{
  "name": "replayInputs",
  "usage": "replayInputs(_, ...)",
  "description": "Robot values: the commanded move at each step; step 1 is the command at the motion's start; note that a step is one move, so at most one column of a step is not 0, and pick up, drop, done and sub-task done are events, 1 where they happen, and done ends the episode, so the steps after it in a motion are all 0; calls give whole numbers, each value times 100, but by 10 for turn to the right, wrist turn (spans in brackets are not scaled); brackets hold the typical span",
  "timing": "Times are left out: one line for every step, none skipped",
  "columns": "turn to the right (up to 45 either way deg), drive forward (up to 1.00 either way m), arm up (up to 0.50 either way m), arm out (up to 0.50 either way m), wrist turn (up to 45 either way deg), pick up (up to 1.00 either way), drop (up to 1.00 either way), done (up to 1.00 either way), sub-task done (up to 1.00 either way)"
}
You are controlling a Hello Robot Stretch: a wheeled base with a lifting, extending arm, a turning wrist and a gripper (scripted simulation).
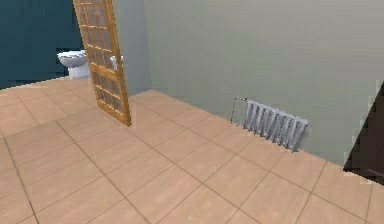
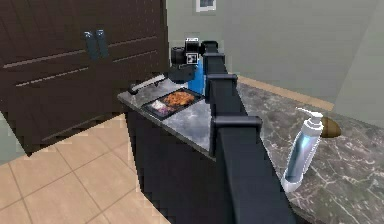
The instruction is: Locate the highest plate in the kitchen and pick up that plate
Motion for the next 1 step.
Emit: replayInputs(0, 0, 0, 0, 150, 0, 0, 0, 0)
